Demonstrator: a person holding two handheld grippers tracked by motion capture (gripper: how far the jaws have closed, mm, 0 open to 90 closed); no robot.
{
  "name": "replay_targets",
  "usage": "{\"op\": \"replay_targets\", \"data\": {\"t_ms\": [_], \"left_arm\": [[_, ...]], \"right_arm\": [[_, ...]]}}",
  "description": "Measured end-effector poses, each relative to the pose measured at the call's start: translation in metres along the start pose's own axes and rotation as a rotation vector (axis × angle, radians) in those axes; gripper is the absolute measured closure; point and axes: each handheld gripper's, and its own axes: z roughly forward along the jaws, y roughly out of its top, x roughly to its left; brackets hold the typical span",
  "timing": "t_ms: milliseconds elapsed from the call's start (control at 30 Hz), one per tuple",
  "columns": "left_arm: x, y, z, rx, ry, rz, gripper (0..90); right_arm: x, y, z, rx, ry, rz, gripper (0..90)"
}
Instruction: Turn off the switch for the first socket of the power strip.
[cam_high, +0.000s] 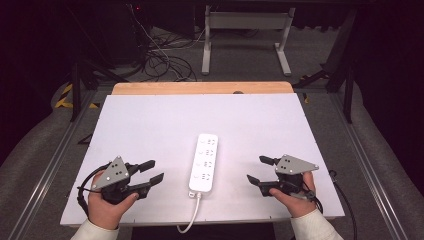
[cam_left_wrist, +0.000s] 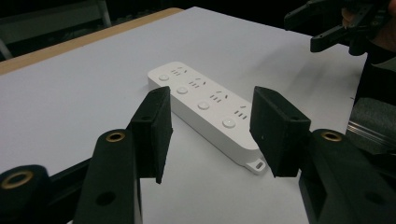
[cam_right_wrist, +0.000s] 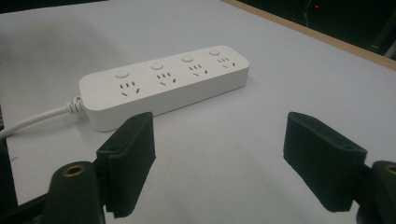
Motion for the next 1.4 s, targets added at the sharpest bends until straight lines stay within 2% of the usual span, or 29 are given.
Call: {"op": "replay_targets", "data": {"t_ms": [600,1400], "left_arm": [[-0.007,0.019,0.033,0.024,-0.042,0.03,48.4],[-0.019,0.033,0.067,0.058,-0.082,0.068,48.7]], "right_arm": [[0.0,-0.001,0.002,0.006,0.009,0.003,25.6],[0.0,-0.002,0.002,0.009,0.016,0.0,26.2]]}}
